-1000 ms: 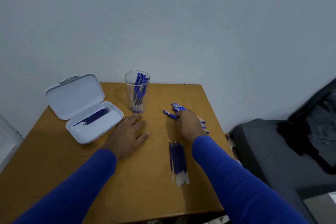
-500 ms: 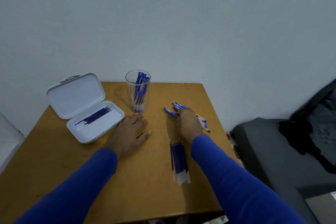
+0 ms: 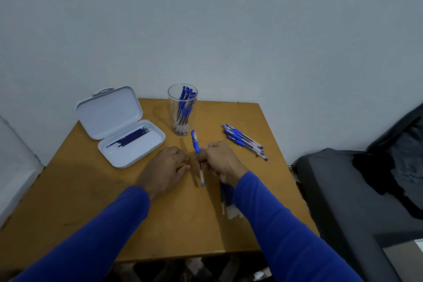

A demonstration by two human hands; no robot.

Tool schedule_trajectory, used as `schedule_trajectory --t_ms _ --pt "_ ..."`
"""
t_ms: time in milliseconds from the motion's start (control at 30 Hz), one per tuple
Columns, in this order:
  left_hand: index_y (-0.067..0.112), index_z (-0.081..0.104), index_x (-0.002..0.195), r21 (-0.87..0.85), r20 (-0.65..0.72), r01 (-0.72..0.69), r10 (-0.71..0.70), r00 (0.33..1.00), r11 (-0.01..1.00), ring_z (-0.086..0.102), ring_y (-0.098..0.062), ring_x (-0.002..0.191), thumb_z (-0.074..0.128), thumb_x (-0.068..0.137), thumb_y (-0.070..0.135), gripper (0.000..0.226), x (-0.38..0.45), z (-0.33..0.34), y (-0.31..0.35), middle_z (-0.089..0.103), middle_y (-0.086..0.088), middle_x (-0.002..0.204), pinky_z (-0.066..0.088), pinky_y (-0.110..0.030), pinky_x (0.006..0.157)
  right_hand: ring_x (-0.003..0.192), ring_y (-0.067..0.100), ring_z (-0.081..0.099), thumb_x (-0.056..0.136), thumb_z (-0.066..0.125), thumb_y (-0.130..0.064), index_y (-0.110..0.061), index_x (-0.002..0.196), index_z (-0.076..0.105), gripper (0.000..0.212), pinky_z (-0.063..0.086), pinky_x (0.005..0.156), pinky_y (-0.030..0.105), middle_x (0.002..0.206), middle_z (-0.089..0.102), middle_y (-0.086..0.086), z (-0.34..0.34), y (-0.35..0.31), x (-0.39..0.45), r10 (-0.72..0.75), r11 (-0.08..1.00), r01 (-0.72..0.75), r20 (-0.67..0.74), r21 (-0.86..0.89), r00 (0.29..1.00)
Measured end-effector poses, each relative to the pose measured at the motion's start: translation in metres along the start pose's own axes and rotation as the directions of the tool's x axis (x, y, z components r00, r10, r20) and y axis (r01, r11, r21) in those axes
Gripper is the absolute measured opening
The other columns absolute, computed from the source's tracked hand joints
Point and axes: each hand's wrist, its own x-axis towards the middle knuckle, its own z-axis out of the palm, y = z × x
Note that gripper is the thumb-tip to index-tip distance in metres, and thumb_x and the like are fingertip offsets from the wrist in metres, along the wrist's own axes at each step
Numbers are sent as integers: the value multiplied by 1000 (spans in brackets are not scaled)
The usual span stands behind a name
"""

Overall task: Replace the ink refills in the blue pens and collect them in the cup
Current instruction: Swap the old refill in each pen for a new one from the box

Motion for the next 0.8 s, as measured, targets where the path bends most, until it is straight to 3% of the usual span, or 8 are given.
schedule_trajectory --t_ms 167,333,433,533,700,800 --pt "24 73 112 -161 -107 21 -39 993 987 60 -6 94 53 99 25 24 -35 -10 -9 64 12 101 54 -35 84 78 37 59 86 75 -10 -10 92 66 11 38 50 36 81 73 17 36 21 -15 17 999 -25 192 38 981" --pt "18 73 118 -403 -165 97 -177 970 910 65 -2 103 54 99 6 29 -71 -21 -10 70 11 109 55 -30 93 59 20 62 89 75 -5 3 111 65 26 45 40 24 85 73 18 60 33 -29 11 996 -30 233 81 972" --pt "23 72 122 -515 -147 109 -213 966 850 67 -4 102 62 99 17 26 -91 -19 -9 71 16 108 58 -34 89 57 18 62 88 77 -6 0 108 66 23 45 39 22 86 74 17 67 39 -37 -24 992 -4 220 125 975" --pt "33 72 121 -538 -130 109 -210 969 836 67 -8 92 67 96 31 26 -102 -16 -5 70 18 98 58 -35 80 59 18 65 88 76 -6 5 114 64 31 46 40 23 82 74 15 69 44 -43 -38 991 10 210 130 977" --pt "33 76 113 -530 -152 119 -232 961 840 67 -7 87 73 92 22 24 -104 -15 0 70 17 91 57 -30 76 65 19 68 93 67 1 11 114 66 24 52 44 23 93 75 19 61 48 -51 -65 983 12 286 182 956" --pt "29 78 108 -550 -132 142 -253 958 823 67 -6 86 75 90 21 20 -105 -16 0 71 16 91 56 -26 76 63 20 65 98 66 -14 6 105 70 22 53 45 25 94 76 20 60 49 -51 -87 974 33 233 224 968"
